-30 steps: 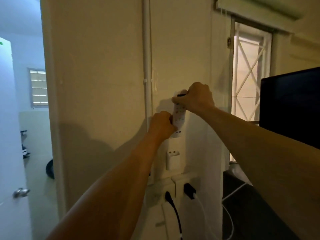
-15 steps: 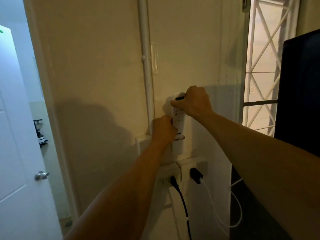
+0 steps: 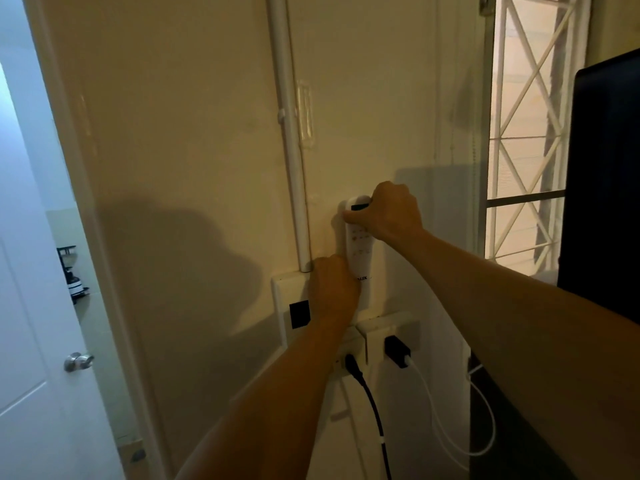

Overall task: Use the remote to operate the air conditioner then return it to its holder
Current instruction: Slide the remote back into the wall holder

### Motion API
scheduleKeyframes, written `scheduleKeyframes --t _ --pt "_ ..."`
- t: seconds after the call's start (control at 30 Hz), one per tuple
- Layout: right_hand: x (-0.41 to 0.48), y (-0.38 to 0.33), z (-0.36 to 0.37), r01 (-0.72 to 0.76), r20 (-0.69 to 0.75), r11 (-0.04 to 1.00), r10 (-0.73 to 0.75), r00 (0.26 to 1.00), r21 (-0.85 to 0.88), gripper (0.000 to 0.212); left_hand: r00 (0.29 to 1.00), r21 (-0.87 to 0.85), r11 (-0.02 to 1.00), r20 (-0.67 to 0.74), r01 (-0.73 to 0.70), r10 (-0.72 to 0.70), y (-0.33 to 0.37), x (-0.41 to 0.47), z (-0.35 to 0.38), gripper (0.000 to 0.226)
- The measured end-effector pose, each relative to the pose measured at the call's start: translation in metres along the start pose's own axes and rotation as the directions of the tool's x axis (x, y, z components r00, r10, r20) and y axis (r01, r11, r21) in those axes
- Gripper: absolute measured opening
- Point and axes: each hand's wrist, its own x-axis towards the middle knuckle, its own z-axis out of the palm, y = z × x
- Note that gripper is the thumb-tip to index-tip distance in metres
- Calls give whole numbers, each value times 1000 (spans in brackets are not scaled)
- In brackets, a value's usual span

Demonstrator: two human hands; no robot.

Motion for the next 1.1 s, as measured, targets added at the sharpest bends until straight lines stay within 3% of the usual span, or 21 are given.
scheduleKeyframes --t 0.43,1.1 --pt "-1 8 11 13 49 1000 -13 999 -11 51 999 -75 997 40 26 -23 -6 -3 5 21" --pt "-13 12 15 7 90 998 -1 996 -69 54 999 0 999 6 41 -41 0 -3 9 19"
